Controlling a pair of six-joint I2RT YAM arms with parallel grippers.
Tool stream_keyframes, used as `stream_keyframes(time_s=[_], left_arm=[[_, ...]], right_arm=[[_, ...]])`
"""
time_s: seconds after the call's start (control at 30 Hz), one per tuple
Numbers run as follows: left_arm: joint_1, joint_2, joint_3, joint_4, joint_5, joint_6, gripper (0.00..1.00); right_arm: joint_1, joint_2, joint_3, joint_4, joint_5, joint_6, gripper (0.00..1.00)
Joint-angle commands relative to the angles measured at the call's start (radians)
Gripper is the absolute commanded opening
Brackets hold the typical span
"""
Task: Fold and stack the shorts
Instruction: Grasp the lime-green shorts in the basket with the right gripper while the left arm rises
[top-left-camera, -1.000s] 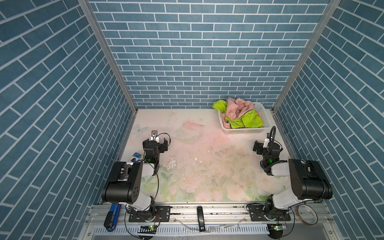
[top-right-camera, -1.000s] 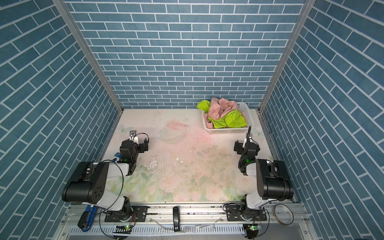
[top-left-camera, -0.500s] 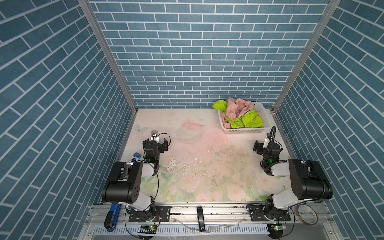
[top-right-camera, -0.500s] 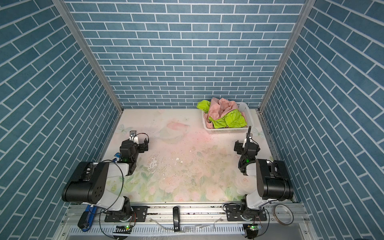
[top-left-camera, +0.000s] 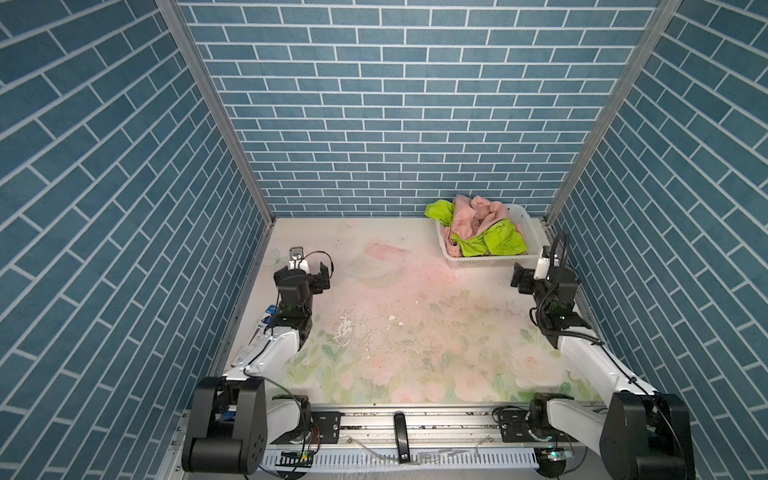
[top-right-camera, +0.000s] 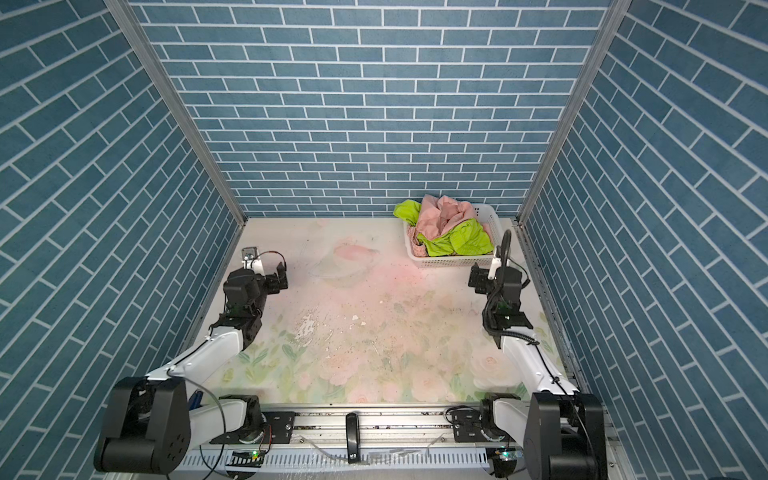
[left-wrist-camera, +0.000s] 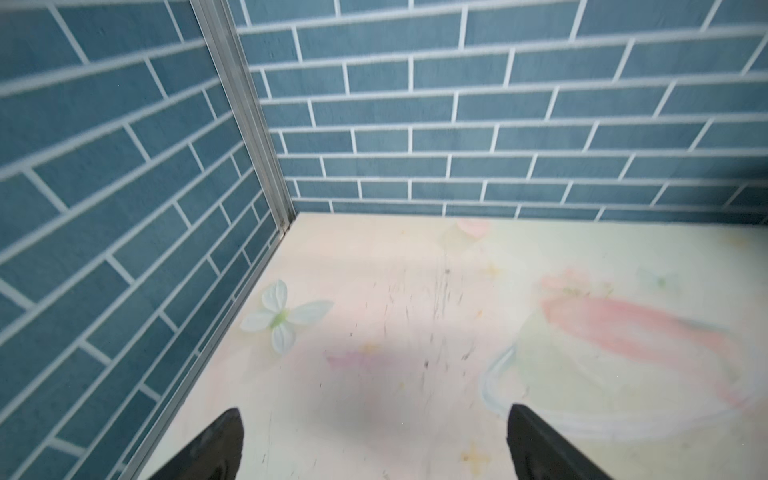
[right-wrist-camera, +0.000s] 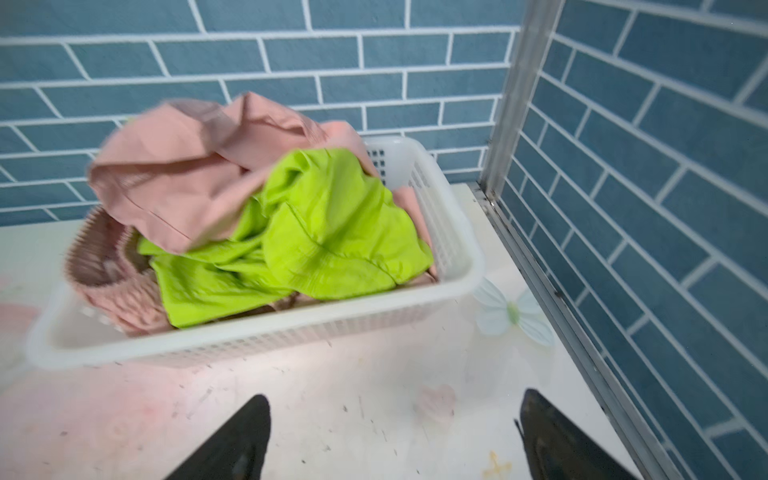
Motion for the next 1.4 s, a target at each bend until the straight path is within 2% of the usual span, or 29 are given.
stream_keyframes(time_s=[0.0, 0.17, 0.3, 0.43, 0.67, 0.87, 0.97, 1.07, 1.13, 1.2, 1.27, 1.3, 1.37], left_arm=[[-0.042, -0.037, 0.165, -0.372, 0.068, -0.112, 1.0], [-0.118, -0.034, 0.338, -0.665, 0.147, -0.184, 1.0], [-0.15, -0.036, 0.364, -0.744, 0.307, -0.247, 1.0], [-0.184, -0.046, 0.369, -0.82, 0.32, -0.244, 1.0], [-0.192, -0.097, 0.351, -0.835, 0.366, -0.274, 1.0], [-0.195, -0.121, 0.357, -0.838, 0.396, -0.284, 1.0], [-0.195, -0.131, 0.353, -0.844, 0.39, -0.279, 1.0], [-0.196, -0.133, 0.353, -0.86, 0.383, -0.272, 1.0], [-0.195, -0.139, 0.349, -0.863, 0.376, -0.267, 1.0], [-0.196, -0.145, 0.345, -0.867, 0.367, -0.262, 1.0], [-0.195, -0.15, 0.346, -0.875, 0.363, -0.26, 1.0], [-0.195, -0.148, 0.349, -0.878, 0.366, -0.258, 1.0], [-0.196, -0.148, 0.353, -0.881, 0.374, -0.257, 1.0]], right_arm=[[0.071, 0.085, 0.239, -0.369, -0.082, -0.038, 0.93], [0.145, 0.332, 0.568, -0.505, -0.149, -0.127, 0.94], [0.161, 0.52, 0.772, -0.523, -0.165, -0.123, 0.94], [0.194, 0.694, 0.961, -0.578, -0.159, -0.141, 0.94], [0.219, 0.908, 1.171, -0.615, -0.165, -0.128, 0.95], [0.22, 1.059, 1.337, -0.62, -0.122, -0.111, 0.95], [0.221, 1.154, 1.426, -0.633, -0.104, -0.11, 0.91], [0.221, 1.222, 1.545, -0.708, -0.102, -0.104, 0.73], [0.221, 1.244, 1.602, -0.75, -0.104, -0.104, 0.54], [0.22, 1.241, 1.626, -0.776, -0.095, -0.108, 0.26], [0.222, 1.213, 1.634, -0.8, -0.091, -0.113, 0.05], [0.222, 1.189, 1.63, -0.806, -0.087, -0.118, 0.0], [0.224, 1.13, 1.611, -0.806, -0.083, -0.117, 0.0]])
